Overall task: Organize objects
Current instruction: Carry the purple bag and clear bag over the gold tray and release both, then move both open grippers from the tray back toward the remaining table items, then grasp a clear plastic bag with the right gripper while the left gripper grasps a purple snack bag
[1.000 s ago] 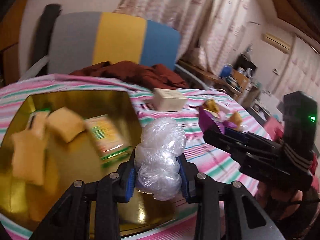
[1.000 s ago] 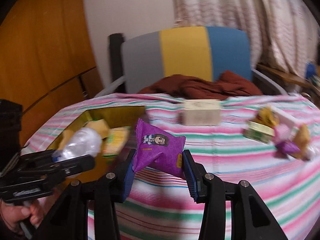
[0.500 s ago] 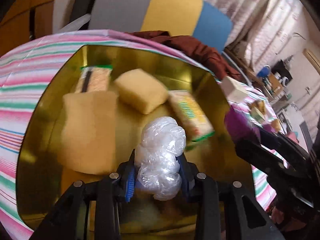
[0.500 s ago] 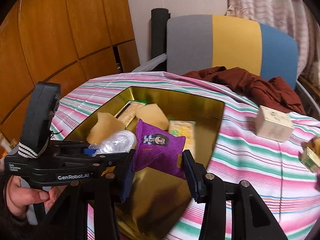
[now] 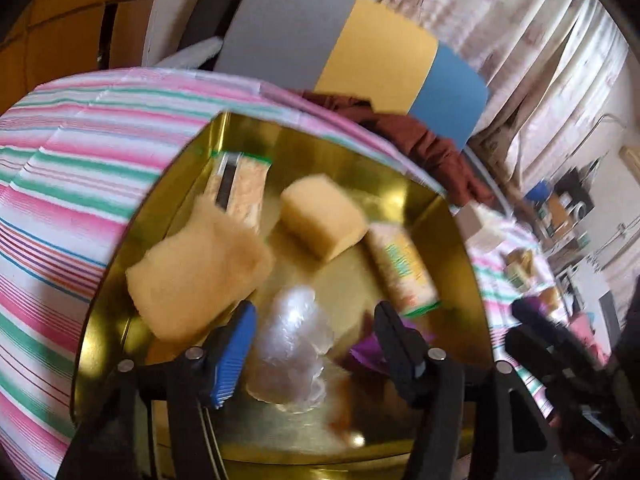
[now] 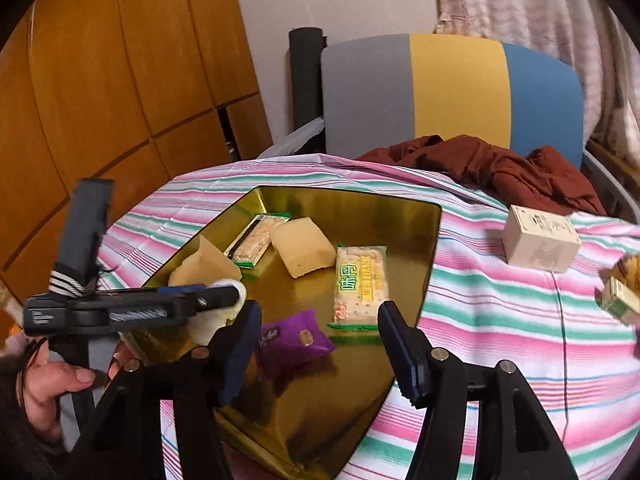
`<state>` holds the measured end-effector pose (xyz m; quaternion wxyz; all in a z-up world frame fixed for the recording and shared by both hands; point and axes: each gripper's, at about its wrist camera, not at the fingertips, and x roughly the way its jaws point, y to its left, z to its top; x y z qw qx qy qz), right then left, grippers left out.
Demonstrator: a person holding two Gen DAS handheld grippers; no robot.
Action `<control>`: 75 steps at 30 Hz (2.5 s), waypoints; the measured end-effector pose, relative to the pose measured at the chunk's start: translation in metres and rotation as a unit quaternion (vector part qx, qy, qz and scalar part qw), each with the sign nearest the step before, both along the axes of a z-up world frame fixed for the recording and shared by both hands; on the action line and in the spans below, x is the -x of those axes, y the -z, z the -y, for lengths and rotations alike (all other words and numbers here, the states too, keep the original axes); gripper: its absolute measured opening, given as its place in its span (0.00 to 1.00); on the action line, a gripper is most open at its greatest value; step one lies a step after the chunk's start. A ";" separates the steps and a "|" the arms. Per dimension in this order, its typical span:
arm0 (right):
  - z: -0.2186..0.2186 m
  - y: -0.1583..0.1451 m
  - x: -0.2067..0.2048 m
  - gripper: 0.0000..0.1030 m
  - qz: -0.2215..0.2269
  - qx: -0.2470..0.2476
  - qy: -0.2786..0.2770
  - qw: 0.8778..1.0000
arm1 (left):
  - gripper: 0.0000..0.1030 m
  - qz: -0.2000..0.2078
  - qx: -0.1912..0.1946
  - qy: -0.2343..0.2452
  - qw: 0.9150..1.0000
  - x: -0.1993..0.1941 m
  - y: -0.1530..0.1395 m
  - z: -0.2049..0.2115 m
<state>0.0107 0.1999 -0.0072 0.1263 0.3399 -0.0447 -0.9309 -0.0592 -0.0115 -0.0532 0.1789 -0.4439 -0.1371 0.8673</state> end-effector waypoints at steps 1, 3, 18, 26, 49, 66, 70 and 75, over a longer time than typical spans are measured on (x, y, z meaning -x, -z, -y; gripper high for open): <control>-0.002 0.000 -0.001 0.60 0.000 0.002 0.004 1.000 | 0.61 -0.009 0.000 -0.005 1.000 -0.002 -0.006 -0.001; -0.008 0.001 -0.003 0.60 -0.001 0.007 0.012 1.000 | 0.61 -0.022 -0.002 -0.014 1.000 -0.004 -0.014 0.000; -0.046 -0.002 -0.016 0.65 -0.010 0.039 0.066 0.997 | 0.61 -0.042 -0.034 0.005 0.999 -0.021 -0.035 -0.031; -0.080 0.005 -0.026 0.66 -0.005 0.055 0.105 0.993 | 0.61 -0.037 -0.027 0.072 0.996 -0.035 -0.035 -0.078; -0.224 0.044 -0.075 0.66 0.028 0.041 0.253 0.966 | 0.61 -0.018 0.020 0.254 0.967 -0.086 -0.026 -0.202; -0.421 0.018 -0.100 0.71 -0.004 0.009 0.446 0.895 | 0.61 -0.004 0.042 0.285 0.958 -0.093 -0.019 -0.237; -0.450 0.025 -0.079 0.71 0.023 0.001 0.447 0.894 | 0.61 -0.004 0.052 0.296 0.954 -0.096 -0.018 -0.248; -0.451 0.052 -0.059 0.67 0.063 -0.007 0.427 0.902 | 0.61 -0.001 0.066 0.306 0.950 -0.096 -0.015 -0.260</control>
